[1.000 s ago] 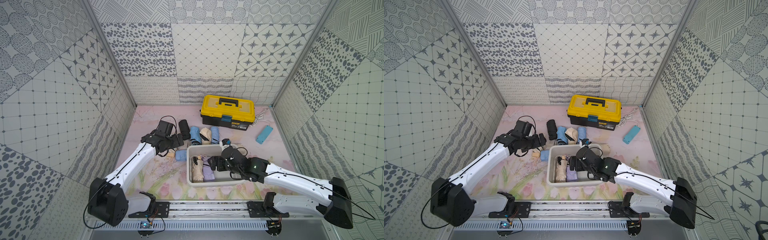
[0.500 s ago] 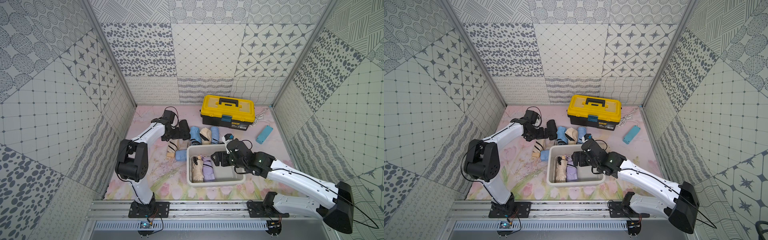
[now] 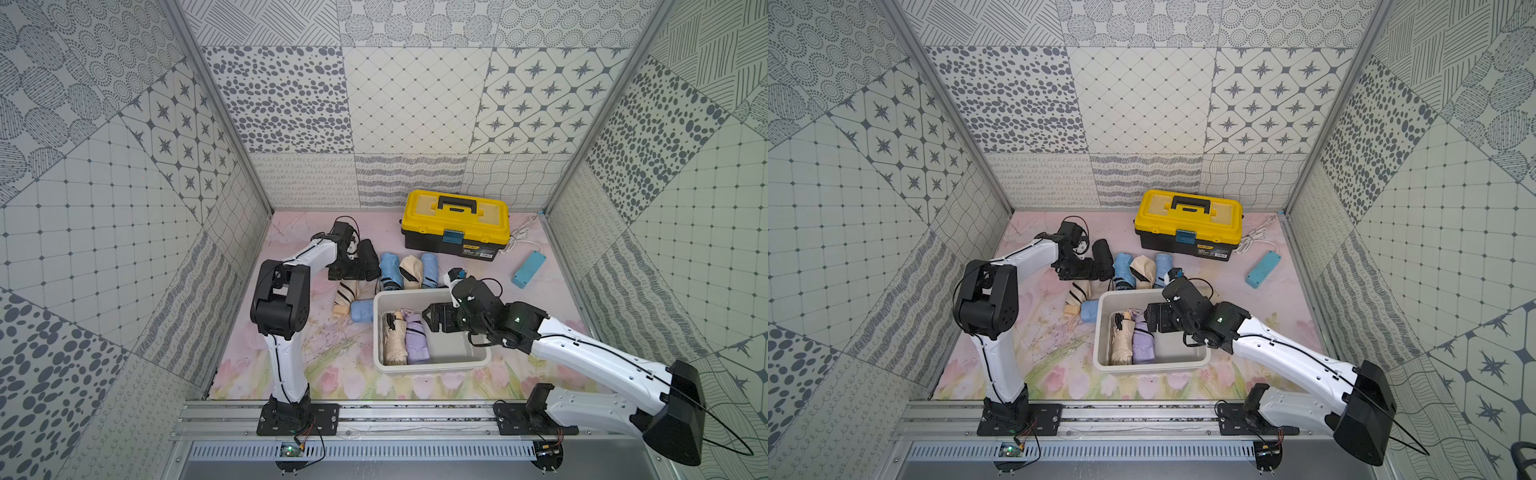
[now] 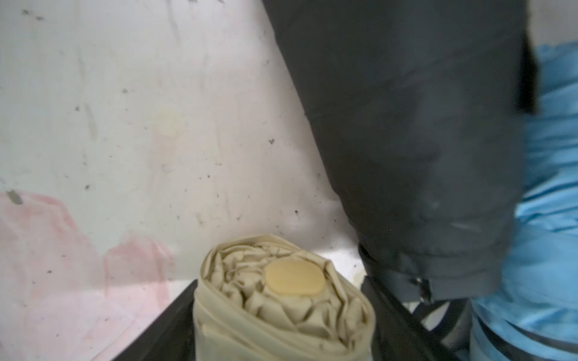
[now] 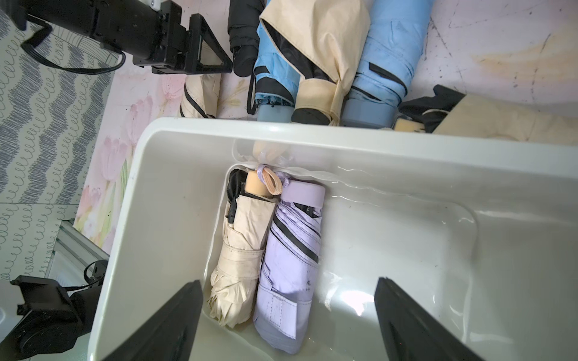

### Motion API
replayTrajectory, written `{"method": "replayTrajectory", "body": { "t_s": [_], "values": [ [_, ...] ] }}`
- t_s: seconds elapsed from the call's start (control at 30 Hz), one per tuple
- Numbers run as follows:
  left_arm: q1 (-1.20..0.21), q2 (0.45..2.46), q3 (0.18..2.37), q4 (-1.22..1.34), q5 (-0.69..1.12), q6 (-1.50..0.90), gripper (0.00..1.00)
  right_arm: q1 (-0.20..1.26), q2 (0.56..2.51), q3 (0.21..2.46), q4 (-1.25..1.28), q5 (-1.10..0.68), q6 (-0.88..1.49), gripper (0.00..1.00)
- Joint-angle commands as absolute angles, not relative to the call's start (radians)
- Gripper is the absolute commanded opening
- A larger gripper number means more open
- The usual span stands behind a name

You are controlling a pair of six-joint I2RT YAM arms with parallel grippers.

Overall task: Put the umbrella into the storage box
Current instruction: Pick up the umbrella from the center of the board.

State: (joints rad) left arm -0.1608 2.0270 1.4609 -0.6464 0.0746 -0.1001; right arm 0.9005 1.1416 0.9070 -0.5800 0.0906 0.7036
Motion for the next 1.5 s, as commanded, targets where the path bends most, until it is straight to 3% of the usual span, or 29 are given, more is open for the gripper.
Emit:
{"method": "replayTrajectory", "body": {
  "t_s": [0.0, 0.27, 0.67, 1.03, 1.23, 1.47],
  "values": [
    [-0.152, 2.053, 1.480, -0.686, 0.088, -0.034, 0.70, 0.895, 1.142, 0.936, -0.560, 0.089, 0.712, 0.92],
    [-0.143, 2.016, 1.500, -0.704, 0.068, -0.019, 0.51, 0.893, 1.113, 0.934, -0.561, 0.094, 0.719, 0.91],
    [-0.135, 1.684, 1.490, -0.682, 0.031, -0.113, 0.47, 0.895, 1.128, 1.015, -0.521, 0.091, 0.642, 0.90],
    [-0.136, 1.275, 1.208, -0.547, 0.244, -0.563, 0.47, 1.007, 1.295, 1.027, -0.024, 0.016, 0.422, 0.90],
    [-0.139, 1.126, 1.089, -0.490, 0.345, -0.795, 0.44, 1.072, 1.450, 1.071, 0.087, 0.000, 0.432, 0.89],
    [-0.153, 1.029, 0.991, -0.417, 0.343, -0.918, 0.44, 1.111, 1.550, 1.130, 0.111, 0.004, 0.492, 0.90]
  ]
}}
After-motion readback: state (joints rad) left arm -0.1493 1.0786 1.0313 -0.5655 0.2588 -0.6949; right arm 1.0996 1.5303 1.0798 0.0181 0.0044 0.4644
